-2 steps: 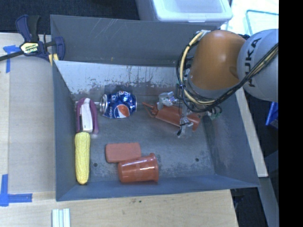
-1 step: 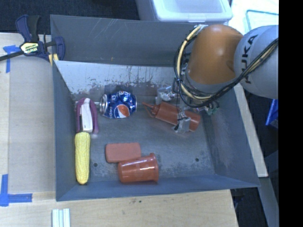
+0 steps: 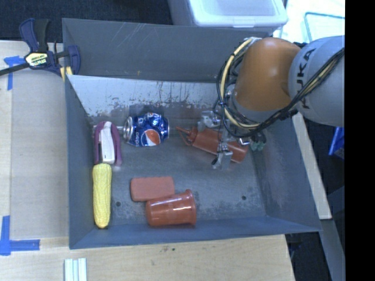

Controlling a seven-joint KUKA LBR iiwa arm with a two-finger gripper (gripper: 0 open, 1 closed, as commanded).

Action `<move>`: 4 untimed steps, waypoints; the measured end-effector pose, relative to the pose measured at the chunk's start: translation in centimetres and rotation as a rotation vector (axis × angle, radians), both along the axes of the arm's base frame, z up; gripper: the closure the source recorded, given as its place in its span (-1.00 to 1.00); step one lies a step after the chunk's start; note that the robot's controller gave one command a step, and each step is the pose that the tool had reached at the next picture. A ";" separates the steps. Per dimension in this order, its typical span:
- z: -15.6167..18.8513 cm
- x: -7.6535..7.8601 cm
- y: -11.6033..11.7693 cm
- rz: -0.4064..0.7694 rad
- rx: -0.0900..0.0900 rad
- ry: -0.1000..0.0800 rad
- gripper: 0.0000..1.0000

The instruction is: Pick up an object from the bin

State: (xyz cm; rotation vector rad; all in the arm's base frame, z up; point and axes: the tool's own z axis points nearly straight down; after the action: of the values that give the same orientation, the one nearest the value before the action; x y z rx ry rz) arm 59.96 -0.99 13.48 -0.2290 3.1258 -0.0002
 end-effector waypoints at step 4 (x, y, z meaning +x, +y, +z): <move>-0.5 1.7 -1.8 0.150 -0.001 -0.018 1.00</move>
Offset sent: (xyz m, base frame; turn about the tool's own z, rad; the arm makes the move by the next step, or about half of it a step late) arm 0.0115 -0.0014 -0.0116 -0.0204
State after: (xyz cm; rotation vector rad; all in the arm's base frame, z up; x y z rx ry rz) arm 61.68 -2.80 12.98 -0.4600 3.0824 -0.0035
